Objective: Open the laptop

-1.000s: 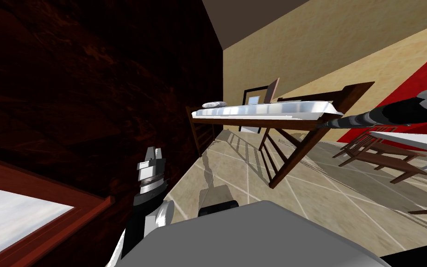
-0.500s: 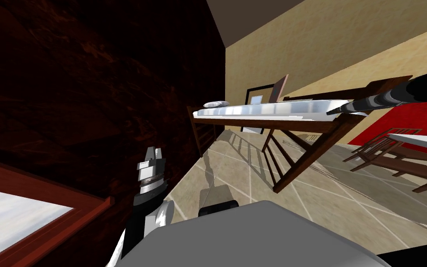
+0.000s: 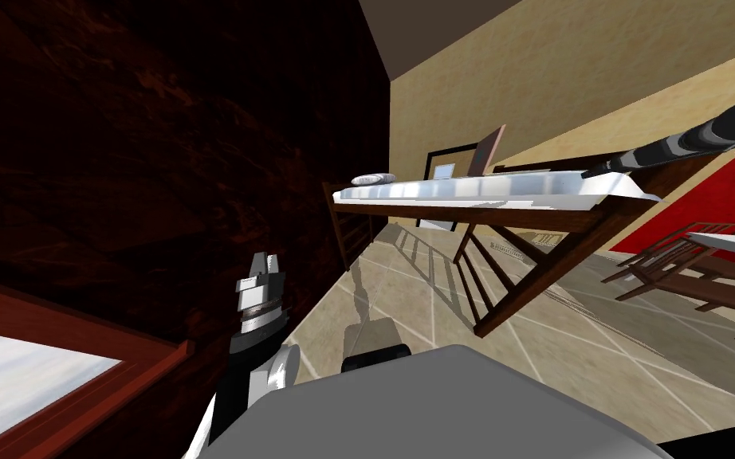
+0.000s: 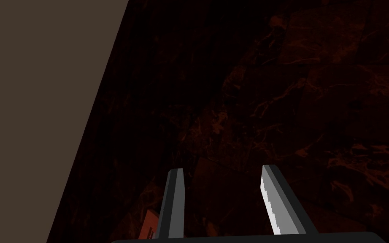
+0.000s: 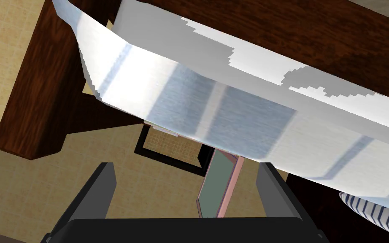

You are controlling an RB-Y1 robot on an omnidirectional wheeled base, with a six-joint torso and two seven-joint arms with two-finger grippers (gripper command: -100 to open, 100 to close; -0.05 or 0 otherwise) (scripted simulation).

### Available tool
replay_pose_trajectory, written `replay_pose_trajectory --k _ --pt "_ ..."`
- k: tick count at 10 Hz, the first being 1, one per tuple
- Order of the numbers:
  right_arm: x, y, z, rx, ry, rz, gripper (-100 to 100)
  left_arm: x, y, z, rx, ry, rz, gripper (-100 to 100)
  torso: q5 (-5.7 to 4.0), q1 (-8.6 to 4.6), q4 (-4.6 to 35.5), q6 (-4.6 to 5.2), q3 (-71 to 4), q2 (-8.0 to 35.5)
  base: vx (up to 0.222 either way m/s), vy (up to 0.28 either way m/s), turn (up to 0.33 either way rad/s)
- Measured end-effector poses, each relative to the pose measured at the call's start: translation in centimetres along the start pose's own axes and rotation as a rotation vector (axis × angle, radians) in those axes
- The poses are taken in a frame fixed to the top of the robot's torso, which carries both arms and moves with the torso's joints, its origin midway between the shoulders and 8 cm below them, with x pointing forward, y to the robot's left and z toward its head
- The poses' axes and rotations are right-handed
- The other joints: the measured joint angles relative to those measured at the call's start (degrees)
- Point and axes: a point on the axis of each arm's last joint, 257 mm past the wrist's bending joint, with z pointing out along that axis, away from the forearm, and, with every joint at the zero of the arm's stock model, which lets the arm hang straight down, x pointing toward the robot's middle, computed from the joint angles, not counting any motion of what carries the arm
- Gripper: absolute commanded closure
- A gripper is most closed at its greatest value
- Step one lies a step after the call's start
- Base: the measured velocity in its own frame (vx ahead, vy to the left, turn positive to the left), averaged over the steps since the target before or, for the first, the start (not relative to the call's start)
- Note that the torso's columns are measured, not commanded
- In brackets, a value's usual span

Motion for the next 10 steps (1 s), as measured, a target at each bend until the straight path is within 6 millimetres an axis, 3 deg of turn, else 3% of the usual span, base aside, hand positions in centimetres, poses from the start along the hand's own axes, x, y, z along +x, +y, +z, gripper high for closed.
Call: replay_pose_trajectory --k 3,6,7,10 --pt "-4.8 -2.0 -4.2 0.085 -0.063 -0.057 -100 0.0 0.0 0.0 0.0 0.0 0.0 0 -0.06 0.01 -0.1 -0.01 -0.2 -0.2 0.136 -0.049 0.052" --pt "-6.3 -2.1 -4.6 0.094 -0.074 -0.074 -100 0.0 0.0 0.0 0.0 0.0 0.0 0 0.0 0.16 0.2 0.07 0.4 0.6 0.035 -0.01 0.035" --pt "-8.3 -2.8 -6.3 0.129 -0.098 -0.097 -100 0.0 0.0 0.0 0.0 0.0 0.0 0 0.04 0.04 0.1 0.02 0.1 0.1 0.136 -0.087 0.074" --pt "-11.3 -4.0 -8.6 0.187 -0.136 -0.136 -100 0.0 0.0 0.0 0.0 0.0 0.0 0 -0.07 -0.16 -0.1 -0.02 -0.2 -0.3 0.148 -0.099 0.094"
